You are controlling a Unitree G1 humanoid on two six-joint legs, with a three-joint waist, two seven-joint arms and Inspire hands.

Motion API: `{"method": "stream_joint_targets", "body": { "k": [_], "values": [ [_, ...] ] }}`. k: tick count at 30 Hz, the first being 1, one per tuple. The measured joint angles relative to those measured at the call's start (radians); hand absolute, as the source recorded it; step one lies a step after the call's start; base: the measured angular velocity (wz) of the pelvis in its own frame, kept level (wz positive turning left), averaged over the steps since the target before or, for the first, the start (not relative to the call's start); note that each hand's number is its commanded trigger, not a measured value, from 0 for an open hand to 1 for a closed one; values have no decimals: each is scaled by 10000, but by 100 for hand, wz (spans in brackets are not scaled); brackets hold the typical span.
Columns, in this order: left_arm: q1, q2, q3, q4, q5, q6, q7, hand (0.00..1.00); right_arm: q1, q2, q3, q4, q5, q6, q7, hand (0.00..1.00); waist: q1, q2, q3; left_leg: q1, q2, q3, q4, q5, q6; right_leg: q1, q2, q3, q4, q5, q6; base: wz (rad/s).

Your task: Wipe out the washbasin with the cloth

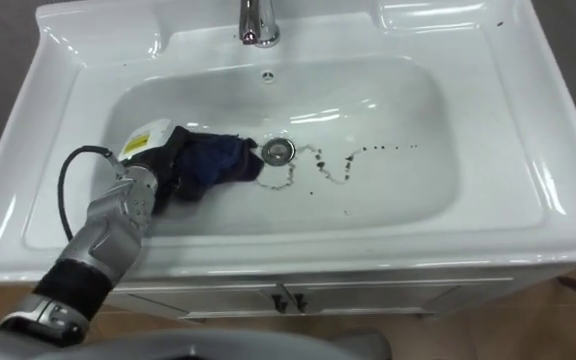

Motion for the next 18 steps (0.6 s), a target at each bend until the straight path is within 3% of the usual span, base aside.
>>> {"method": "stream_joint_targets", "body": {
  "k": [4, 8, 14, 18],
  "values": [
    [-239, -127, -15, 165, -709, 0, -117, 100, -90, 9, 12, 272, -134, 11, 234, 0, -245, 54, 21, -54, 14, 105, -57, -1, 1, -142, 0, 127, 22, 2, 0, -8],
    [-524, -214, -135, 393, -1864, -6, -205, 100, -81, -3, 93, 275, -353, 29, 432, 0, -355, 53, 20, -89, 79, 523, -66, -1, 3, -276, -14, 299, 55, 14, -3, -13],
    [-689, -257, -284, 400, -2877, -18, -448, 100, -123, -8, 83, 245, -346, 46, 546, 0, -656, 56, 19, -194, 100, 594, -43, -3, 5, -400, -18, 290, 167, 18, -9, 1],
    [-1114, -369, -1100, 312, -3948, 3, -840, 100, -269, 8, 186, 209, -370, 51, 641, 0, -897, 47, 24, -336, 91, 615, -65, 1, 12, -524, -26, 242, 177, 20, -4, 1]
  ]
}}
